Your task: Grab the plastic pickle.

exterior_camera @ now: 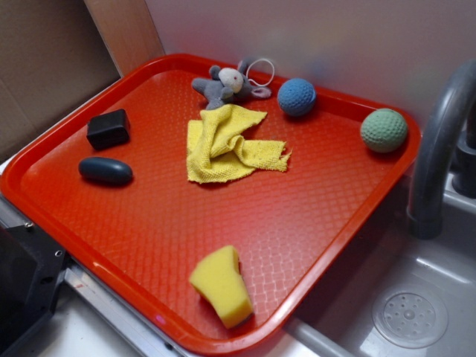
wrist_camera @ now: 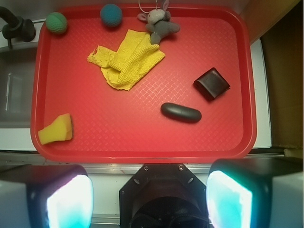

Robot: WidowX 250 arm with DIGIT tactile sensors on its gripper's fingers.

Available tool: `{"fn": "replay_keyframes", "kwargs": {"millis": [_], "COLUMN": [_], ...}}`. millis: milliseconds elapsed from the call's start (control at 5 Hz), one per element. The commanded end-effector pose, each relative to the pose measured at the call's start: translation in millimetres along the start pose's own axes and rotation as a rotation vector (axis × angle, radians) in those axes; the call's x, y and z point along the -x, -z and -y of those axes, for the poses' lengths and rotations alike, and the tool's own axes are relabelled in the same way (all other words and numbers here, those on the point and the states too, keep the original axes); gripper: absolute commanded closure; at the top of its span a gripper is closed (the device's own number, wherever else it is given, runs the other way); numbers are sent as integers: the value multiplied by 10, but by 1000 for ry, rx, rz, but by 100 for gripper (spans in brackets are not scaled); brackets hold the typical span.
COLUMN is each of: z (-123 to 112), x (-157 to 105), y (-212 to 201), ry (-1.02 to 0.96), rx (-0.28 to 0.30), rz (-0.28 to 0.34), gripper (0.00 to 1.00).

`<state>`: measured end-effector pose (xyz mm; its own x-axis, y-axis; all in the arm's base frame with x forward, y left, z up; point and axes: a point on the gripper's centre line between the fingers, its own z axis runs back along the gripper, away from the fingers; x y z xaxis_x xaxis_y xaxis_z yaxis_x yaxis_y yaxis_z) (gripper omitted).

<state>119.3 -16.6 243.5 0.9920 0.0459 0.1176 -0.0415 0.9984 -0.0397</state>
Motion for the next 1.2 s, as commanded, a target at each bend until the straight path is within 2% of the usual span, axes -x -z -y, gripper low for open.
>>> {"fn": "replay_keyframes", "kwargs": {"millis": [0, 200, 400, 600, 800, 1000], "z": [0, -146, -345, -631, -706, -710], "x": [0, -160, -205, -245, -322, -321], "y": [0, 502, 959, 1357, 1786, 2104], "ry": [0, 256, 506, 623, 643, 684], "rx": [0, -35, -26, -33, -28, -140], "rz": [0, -46, -117, -127, -126, -191], "gripper": [0, 0, 0, 0, 0, 0]}}
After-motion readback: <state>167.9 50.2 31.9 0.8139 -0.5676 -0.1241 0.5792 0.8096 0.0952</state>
